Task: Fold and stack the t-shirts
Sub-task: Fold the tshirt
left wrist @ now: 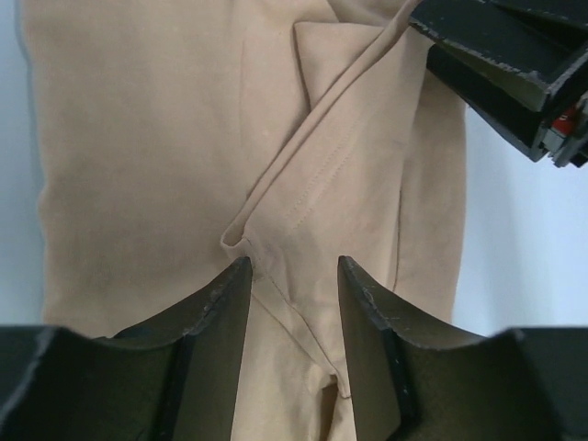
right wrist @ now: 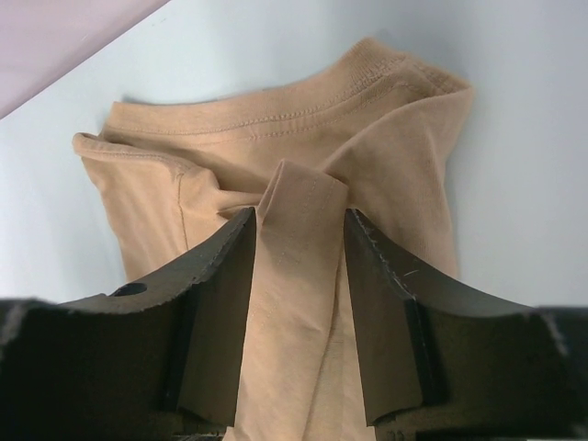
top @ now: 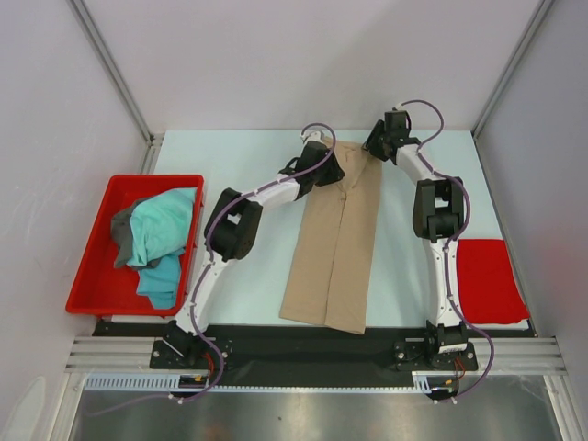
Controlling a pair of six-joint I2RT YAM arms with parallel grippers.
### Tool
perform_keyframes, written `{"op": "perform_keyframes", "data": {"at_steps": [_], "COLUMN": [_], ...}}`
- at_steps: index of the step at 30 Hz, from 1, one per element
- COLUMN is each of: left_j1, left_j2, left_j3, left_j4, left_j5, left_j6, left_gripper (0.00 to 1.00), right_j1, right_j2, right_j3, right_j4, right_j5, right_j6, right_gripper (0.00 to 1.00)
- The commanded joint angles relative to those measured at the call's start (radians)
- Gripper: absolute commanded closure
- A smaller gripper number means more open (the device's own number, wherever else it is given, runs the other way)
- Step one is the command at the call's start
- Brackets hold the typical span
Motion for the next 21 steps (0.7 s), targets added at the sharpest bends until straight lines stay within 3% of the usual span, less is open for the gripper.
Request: {"op": "perform_keyframes", "data": {"at_steps": [1,8,12,21], "left_j1": [0.011,0.014,0.022,0.022], "left_j2": [0.006,-0.034,-0.005,0.003], "left_j3": [0.061,-0.008,0.033,0.022], "left_j4": [-0.016,0.005,-0.022,-0.001], "left_j5": [-0.008,-0.010,0.018,0.038], "left_j6": [-0.025,-0.023,-0.026,-0.032], "left_gripper": [0.52,0.51,0.51,0.52], "right_j1": [0.007,0.015,0.016,0.013], "right_j2": [-0.001,0.027,0.045,0.089], "right_j3": [0.036,0.082,0.105,0.154], "right_j4": [0.032,0.033,0.027,0.018], "right_j5": [0.011,0.023,0.023,0.028], "right_j6": [0.012,0.007,0.012,0.001], "right_gripper": [0.52,0.56,0.60,0.60]}}
